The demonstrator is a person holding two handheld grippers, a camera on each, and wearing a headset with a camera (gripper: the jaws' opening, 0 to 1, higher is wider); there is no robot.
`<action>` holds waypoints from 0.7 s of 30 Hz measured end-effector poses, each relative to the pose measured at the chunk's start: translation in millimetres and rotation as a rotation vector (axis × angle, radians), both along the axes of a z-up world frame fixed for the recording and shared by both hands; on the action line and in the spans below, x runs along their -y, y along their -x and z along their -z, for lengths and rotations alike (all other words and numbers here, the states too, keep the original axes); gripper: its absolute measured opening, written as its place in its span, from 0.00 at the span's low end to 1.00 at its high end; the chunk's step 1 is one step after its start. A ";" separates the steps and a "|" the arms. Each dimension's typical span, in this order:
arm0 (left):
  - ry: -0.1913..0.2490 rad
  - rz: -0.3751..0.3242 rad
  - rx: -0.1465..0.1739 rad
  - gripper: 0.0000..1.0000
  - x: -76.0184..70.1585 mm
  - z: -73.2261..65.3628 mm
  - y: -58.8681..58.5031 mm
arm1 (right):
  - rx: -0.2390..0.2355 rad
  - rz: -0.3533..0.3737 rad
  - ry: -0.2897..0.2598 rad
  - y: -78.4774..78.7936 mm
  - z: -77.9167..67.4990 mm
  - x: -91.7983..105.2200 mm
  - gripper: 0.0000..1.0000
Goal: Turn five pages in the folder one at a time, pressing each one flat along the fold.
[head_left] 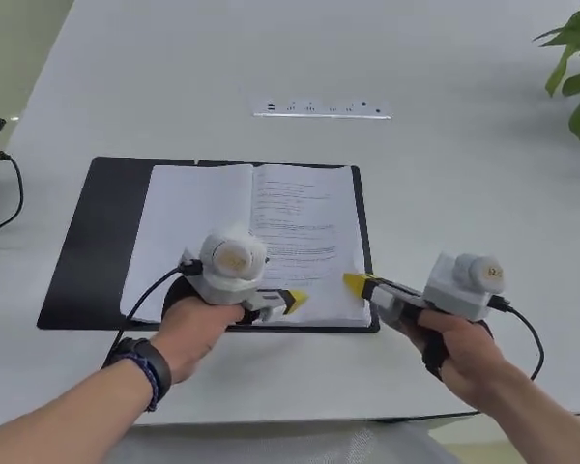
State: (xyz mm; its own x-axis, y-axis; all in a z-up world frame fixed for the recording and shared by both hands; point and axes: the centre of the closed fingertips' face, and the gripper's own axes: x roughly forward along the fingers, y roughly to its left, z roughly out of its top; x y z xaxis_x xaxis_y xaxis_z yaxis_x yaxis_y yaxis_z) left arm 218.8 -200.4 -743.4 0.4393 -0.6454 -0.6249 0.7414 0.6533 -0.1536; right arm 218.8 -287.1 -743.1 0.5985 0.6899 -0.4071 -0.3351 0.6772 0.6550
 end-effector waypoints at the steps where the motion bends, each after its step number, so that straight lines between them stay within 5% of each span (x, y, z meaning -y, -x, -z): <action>1: 0.007 -0.008 -0.001 0.52 -3.3 -1.7 0.2 | -0.003 0.007 -0.003 0.3 -0.8 -1.2 0.01; 16: 0.046 -0.109 0.038 0.55 -56.5 -26.1 -5.4 | 0.019 0.055 -0.057 -9.5 -24.5 -29.6 0.00; 21: 0.057 -0.154 0.050 0.56 -77.8 -35.9 -5.1 | 0.046 0.027 -0.028 -5.4 -31.3 -45.9 0.00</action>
State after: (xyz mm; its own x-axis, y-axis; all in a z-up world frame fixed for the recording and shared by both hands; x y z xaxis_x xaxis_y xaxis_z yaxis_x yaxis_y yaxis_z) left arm 223.9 -122.6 -707.5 0.5655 -0.6019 -0.5639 0.6405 0.7512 -0.1596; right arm 224.2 -241.1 -711.7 0.6350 0.6838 -0.3596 -0.3468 0.6682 0.6582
